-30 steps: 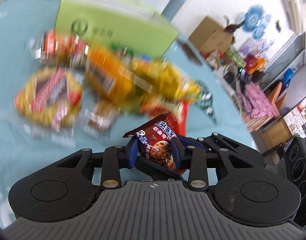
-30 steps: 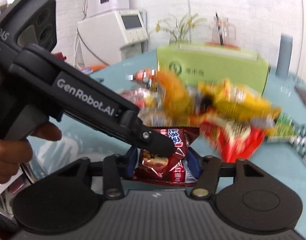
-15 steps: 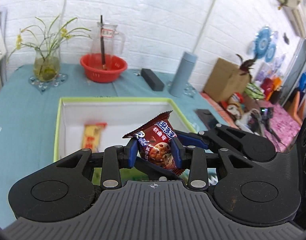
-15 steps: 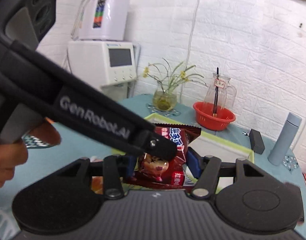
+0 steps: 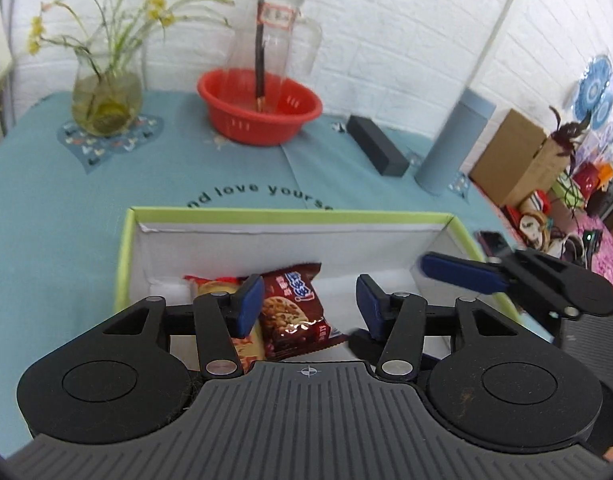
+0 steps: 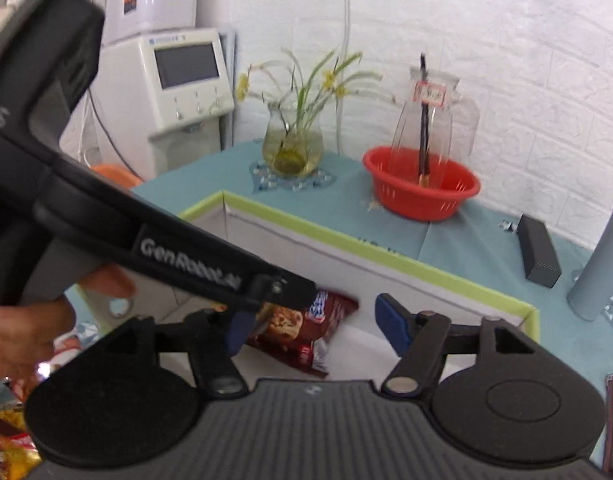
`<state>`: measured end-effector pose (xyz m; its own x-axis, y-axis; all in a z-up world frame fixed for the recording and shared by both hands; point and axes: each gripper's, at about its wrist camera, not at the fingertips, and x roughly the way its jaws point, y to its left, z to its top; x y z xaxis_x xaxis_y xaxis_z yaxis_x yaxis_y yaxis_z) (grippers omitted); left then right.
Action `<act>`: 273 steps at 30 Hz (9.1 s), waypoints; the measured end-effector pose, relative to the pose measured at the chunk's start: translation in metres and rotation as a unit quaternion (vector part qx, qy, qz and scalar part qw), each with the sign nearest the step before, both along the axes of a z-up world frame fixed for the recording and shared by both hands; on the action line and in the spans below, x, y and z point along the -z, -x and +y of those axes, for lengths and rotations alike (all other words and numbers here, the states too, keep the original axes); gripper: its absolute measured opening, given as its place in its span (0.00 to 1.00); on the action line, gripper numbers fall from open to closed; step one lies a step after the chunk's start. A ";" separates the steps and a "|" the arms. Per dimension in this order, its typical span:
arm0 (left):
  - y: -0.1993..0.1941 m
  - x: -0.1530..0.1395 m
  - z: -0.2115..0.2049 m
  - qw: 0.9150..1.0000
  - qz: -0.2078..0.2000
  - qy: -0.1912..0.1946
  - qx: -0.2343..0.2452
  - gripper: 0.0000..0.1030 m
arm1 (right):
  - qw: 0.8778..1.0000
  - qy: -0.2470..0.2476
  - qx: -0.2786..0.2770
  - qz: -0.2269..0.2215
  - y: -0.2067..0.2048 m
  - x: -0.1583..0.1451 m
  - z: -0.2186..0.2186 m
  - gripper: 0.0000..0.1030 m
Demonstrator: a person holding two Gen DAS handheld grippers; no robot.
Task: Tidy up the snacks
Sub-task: 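Move the cookie packet into the green box and release it, then grasp the yellow chip bag with the left tool and lift it, then drop the yellow chip bag into the green box with the left tool, then grasp the orange barcoded bread packet with the left tool, then lower the bread packet into the green box and open the left tool, then grasp the red-and-white snack bag with the left tool, then place the red-and-white snack bag into the green box and release, then move the open left tool back over the loose snacks beside the box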
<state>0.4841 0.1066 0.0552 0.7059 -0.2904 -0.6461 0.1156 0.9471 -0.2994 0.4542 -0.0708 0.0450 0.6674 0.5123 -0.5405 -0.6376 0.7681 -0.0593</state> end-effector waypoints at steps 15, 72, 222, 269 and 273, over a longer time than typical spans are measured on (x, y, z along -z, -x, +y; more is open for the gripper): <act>0.195 -0.005 -0.048 0.995 -0.054 0.050 0.069 0.61 | 0.990 -0.111 0.085 -0.022 0.214 0.008 -0.119 0.90; -0.025 0.002 -0.058 0.998 0.009 0.017 0.057 0.19 | 0.998 -0.046 0.036 0.013 -0.006 0.008 -0.030 0.71; 0.184 -0.015 -0.068 0.993 0.000 0.097 0.068 0.13 | 0.997 -0.057 0.049 -0.028 0.215 0.009 -0.067 0.62; 0.205 -0.001 -0.090 0.994 -0.076 -0.071 -0.040 0.72 | 0.987 -0.119 0.107 -0.006 0.237 0.022 -0.117 0.99; 0.233 0.011 -0.081 0.992 -0.086 -0.039 -0.086 0.76 | 0.978 -0.154 0.142 -0.015 0.265 0.038 -0.122 0.99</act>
